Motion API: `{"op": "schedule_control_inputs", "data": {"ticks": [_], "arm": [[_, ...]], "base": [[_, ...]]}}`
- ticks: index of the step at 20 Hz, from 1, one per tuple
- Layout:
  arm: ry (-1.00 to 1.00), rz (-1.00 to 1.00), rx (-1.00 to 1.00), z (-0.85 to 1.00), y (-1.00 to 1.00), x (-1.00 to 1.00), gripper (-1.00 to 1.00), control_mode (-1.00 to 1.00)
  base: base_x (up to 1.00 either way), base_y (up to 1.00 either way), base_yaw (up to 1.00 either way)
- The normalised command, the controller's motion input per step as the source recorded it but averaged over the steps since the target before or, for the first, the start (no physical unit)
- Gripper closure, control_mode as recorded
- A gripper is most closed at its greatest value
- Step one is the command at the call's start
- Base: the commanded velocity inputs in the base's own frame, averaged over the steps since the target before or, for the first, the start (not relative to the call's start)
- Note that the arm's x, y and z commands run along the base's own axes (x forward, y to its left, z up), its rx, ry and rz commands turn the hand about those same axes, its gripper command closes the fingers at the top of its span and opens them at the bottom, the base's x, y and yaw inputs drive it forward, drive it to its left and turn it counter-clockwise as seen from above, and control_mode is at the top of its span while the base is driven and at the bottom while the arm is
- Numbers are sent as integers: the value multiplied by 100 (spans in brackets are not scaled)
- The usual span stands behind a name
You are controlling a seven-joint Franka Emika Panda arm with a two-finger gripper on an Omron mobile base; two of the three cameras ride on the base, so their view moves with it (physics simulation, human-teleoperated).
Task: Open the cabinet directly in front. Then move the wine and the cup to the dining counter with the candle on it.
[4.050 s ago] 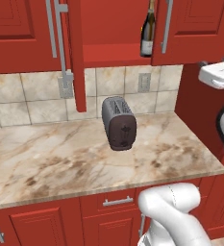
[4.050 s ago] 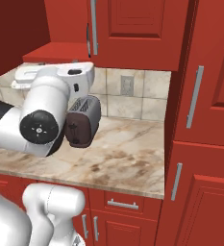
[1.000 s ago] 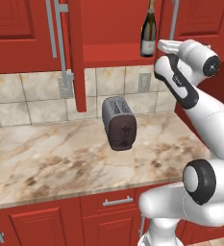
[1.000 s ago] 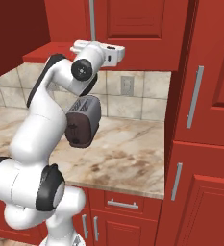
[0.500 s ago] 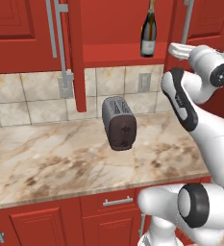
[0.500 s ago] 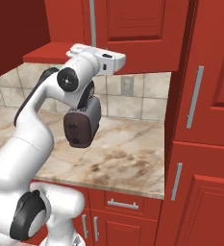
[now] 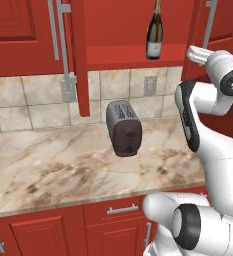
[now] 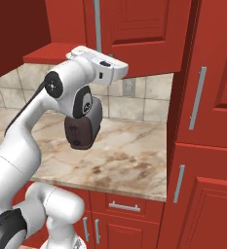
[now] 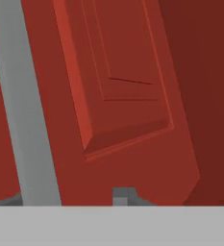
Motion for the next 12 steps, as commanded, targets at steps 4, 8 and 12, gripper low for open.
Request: {"op": "schedule_control_inputs", "data": {"ticks": [4,8,12], "arm": [[0,-10,10,22,-100,-61,100,-100],[0,-4,9,20,-98,-25,100,-100],[0,0,7,7,-86,-2,100,-100]], "base": [[0,0,0],[0,0,0],[0,0,0]]}}
